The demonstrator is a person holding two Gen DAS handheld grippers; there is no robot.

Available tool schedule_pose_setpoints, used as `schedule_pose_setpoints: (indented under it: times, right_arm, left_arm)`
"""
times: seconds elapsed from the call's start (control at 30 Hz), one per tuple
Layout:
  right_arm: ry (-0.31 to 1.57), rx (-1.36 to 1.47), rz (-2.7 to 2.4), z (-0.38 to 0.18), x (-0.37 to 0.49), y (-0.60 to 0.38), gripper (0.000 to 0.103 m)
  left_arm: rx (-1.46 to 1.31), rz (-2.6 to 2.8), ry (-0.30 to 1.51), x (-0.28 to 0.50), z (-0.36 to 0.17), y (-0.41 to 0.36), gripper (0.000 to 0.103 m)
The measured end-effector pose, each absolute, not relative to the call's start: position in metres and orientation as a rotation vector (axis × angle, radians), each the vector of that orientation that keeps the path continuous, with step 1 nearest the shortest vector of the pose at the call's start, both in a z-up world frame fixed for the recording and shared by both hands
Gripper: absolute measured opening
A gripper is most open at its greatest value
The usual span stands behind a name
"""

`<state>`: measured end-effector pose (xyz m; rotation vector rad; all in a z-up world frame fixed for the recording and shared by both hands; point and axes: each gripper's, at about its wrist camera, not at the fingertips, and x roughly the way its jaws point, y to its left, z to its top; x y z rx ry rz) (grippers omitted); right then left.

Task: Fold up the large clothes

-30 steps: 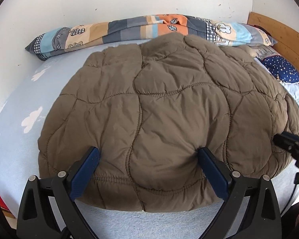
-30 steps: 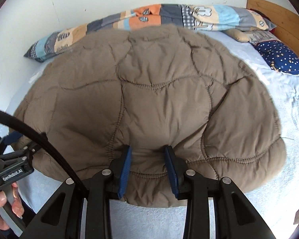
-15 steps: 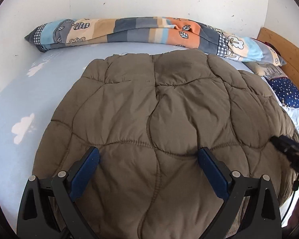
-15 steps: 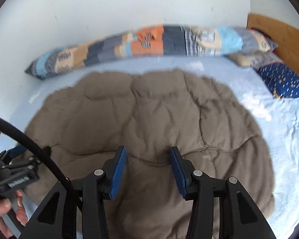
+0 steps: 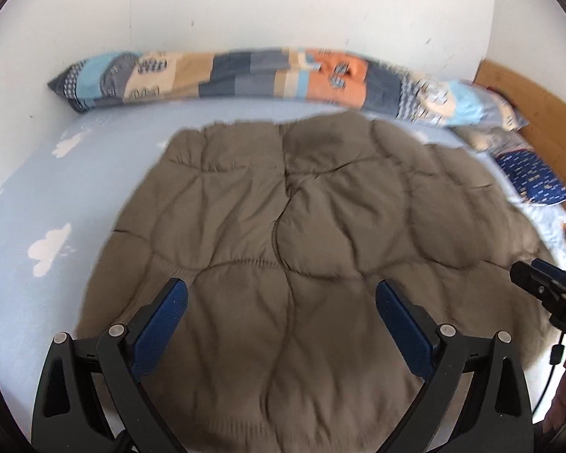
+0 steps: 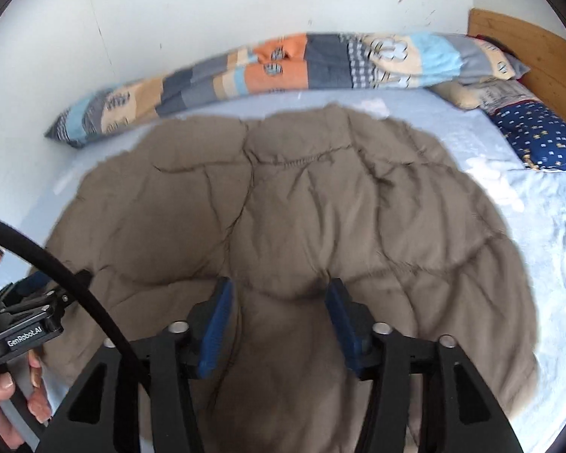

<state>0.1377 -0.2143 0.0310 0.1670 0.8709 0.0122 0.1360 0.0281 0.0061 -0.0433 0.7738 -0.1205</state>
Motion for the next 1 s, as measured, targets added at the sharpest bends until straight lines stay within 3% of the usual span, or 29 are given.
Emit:
schedule_pose_setpoints:
  times: [0.03,0.13,0.57,0.8,1.0]
  right_arm:
    - [0.845,0.142,0.000,0.039,0.126,-0.213,0.073]
    - [0.780,0.099,-0.040,0.059,0.091,-0.211,0.077]
    - [0.614,0.089,-0.006,0.096,-0.061,-0.181,0.082]
    - [0.511,0.036,-0.009,0.116,-0.113,-0.161,0.101]
    - [0.598,0.076,-0.052,0.088,-0.089,-0.170,0.103]
  left_arm:
    - [-0.063,-0.140,0.758,0.122,0.013,0.030,0.100]
    - [-0.097,-0.166,0.731,0.091,0.028,0.032,0.100]
    - [0.034,-0.214,0.620,-0.076,0.087,0.020,0.100]
    - [0.065,-0.127,0.624,-0.087,0.101,0.008,0.100]
    - [0.084,-0.107,0.792,-0.054,0.063,0.004,0.100]
